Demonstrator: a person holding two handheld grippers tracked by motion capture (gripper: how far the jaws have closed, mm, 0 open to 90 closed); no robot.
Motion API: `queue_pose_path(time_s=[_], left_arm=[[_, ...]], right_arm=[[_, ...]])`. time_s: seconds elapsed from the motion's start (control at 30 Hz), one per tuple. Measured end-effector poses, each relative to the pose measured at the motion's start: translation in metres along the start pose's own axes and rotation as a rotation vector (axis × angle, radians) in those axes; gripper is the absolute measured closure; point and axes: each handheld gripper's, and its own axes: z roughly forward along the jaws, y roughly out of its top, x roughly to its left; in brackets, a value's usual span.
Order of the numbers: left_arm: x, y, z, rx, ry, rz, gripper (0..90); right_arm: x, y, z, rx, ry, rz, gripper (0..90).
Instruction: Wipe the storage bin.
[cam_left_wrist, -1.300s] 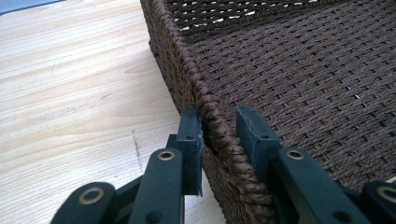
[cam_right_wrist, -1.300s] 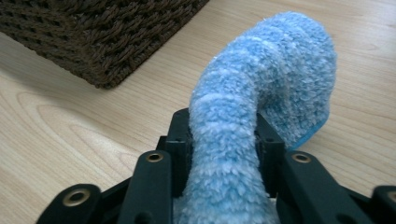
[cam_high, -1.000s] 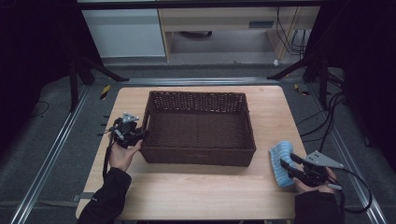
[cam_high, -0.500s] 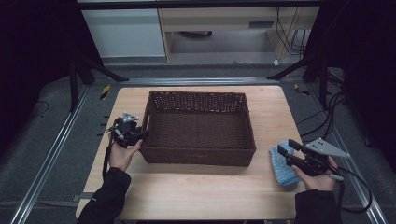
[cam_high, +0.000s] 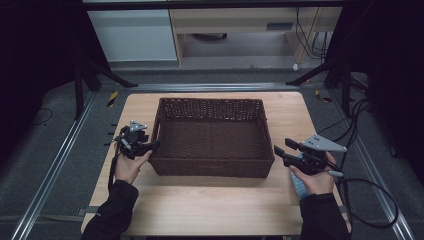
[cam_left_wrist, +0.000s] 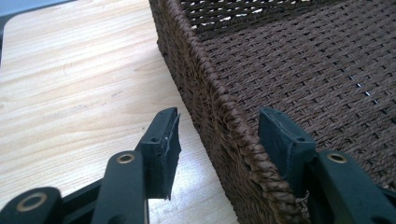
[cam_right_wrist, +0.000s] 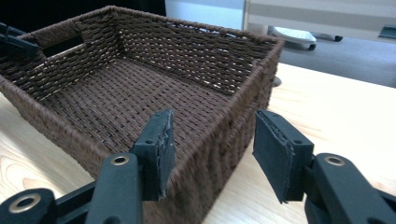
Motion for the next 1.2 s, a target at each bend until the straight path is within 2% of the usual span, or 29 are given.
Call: queue_pose_path(time_s=[0.17,0.27,0.37,0.63,0.7,0.8,1.07,1.2], left_arm=[[-0.001,0.0,-0.001,-0.002,-0.008,0.01,46.8],[0.0,0.001,-0.006,-0.03,-0.035,-0.006,44.2],[0.001,0.002,-0.012,-0.044,-0.037,-0.006,45.4],[-0.003,-0.004,-0.022,-0.022,-0.069,0.007,62.1],[-0.005,-0.007,-0.024,-0.021,-0.087,-0.002,64.5],[-0.006,-0.01,-0.027,-0.026,-0.086,-0.007,64.7],[-0.008,-0.017,-0.035,-0.027,-0.096,-0.021,64.1],[-0.005,-0.016,-0.031,-0.032,-0.091,-0.028,65.0]], right_arm=[[0.001,0.01,0.011,0.001,0.002,0.002,51.9],[0.001,0.014,0.017,0.008,0.008,0.008,55.9],[0.001,0.015,0.024,0.03,0.014,0.006,60.1],[0.001,0.009,0.04,0.107,0.003,-0.02,67.6],[0.001,0.008,0.042,0.122,0.001,-0.025,70.4],[0.001,0.005,0.046,0.147,-0.012,-0.051,74.0],[-0.002,0.005,0.054,0.12,-0.014,-0.047,77.1],[0.001,0.005,0.051,0.124,-0.011,-0.055,76.9]])
